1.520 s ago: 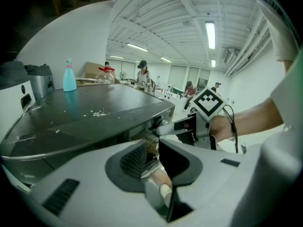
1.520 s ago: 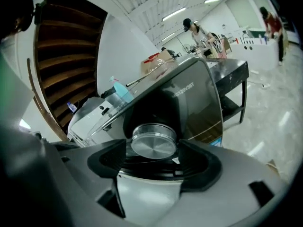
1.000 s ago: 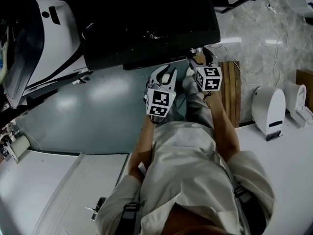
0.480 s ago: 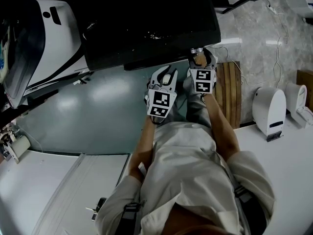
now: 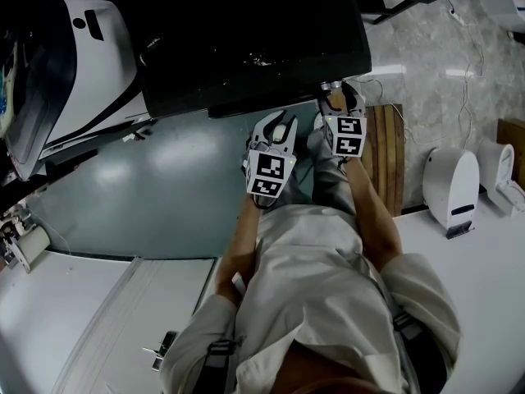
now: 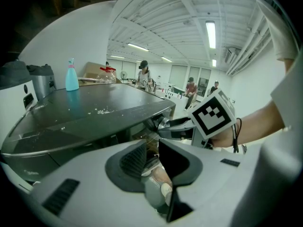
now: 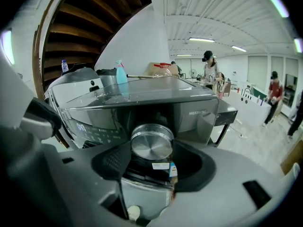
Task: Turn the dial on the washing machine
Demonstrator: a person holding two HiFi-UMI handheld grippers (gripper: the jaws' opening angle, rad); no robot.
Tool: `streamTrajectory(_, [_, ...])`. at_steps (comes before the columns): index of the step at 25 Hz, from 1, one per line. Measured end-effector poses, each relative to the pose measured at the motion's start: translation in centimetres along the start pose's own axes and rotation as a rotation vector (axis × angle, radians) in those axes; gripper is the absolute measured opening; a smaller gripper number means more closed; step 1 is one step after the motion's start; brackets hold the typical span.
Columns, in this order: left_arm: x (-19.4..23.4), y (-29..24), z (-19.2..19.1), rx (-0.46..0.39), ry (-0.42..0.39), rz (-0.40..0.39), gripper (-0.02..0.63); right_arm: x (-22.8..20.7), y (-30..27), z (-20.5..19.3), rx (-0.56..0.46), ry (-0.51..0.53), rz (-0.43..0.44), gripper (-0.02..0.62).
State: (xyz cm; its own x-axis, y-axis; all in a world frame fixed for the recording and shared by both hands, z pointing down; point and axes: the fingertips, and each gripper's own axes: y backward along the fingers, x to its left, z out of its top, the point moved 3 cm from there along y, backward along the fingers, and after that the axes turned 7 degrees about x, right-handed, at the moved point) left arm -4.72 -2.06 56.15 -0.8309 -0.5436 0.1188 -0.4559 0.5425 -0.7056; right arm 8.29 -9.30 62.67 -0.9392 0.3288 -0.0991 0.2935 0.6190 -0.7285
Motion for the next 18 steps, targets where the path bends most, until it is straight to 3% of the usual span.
streamTrajectory(18, [-0.2,-0.17,-0.02,0.001,0.002,-0.005,0.087,-0.55,-0.05,-0.26,-0.028,-0.168,0.132,0.27])
